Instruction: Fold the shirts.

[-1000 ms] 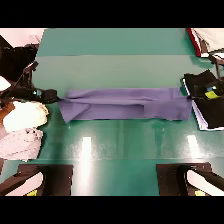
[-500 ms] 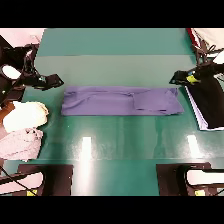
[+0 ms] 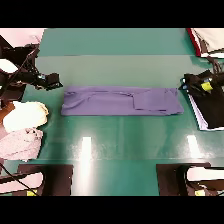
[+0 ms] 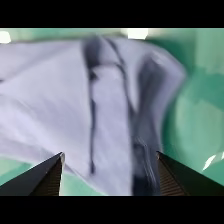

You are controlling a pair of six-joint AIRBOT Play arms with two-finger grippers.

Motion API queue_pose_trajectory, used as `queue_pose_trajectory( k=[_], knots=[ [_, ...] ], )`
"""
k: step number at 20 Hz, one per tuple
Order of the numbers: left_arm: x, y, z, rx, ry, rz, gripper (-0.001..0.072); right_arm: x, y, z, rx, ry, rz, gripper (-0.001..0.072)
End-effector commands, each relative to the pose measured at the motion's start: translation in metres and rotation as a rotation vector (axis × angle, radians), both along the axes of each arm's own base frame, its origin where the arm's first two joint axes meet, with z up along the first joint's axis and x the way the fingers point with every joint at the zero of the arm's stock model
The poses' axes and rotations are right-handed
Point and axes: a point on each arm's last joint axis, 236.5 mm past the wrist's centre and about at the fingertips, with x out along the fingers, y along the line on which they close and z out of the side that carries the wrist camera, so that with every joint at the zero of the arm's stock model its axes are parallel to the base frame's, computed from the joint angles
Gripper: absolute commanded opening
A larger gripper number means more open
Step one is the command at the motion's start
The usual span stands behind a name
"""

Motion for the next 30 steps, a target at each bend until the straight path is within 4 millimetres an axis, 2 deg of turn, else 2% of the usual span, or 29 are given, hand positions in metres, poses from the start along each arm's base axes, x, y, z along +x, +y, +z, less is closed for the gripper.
queue_pose_trajectory(
  k=[1,7,13,15,17,20,22,23,26,30],
  knots=[
    [-0.026,-0.030,-0.005,-0.020,0.076,-0.112,0.0023,-0.024,-0.009,-0.020,0.130,0.068,-0.015,0.0653],
    [-0.049,-0.101,-0.009,-0.012,0.071,-0.277,0.0023,-0.013,0.008,-0.062,0.219,0.087,0.040,0.0644],
    [-0.060,-0.141,-0.007,-0.011,0.036,-0.356,0.0023,-0.014,0.041,-0.091,0.254,0.137,0.135,0.0639],
    [-0.059,-0.149,-0.005,-0.011,0.018,-0.364,0.0022,-0.005,0.059,-0.086,0.310,0.102,0.149,0.0590],
    [-0.060,-0.151,-0.005,-0.015,0.018,-0.363,0.0022,0.003,0.065,-0.083,0.318,0.077,0.145,0.0486],
    [-0.060,-0.151,-0.006,-0.016,0.028,-0.348,0.0022,0.009,0.062,-0.075,0.308,0.051,0.164,0.0200],
    [-0.059,-0.151,-0.007,-0.017,0.031,-0.348,0.0022,0.012,0.062,-0.063,0.311,0.032,0.196,0.0055],
    [-0.058,-0.151,-0.010,-0.018,0.037,-0.344,0.0022,0.012,0.064,-0.056,0.317,0.029,0.218,0.0020],
    [-0.054,-0.160,-0.017,-0.069,0.064,-0.313,0.0021,0.008,0.074,-0.035,0.336,0.028,0.298,0.0019],
    [-0.037,-0.184,-0.018,-0.117,0.050,-0.332,0.0021,0.007,0.098,0.003,0.313,-0.013,0.390,0.0018]
  ],
)
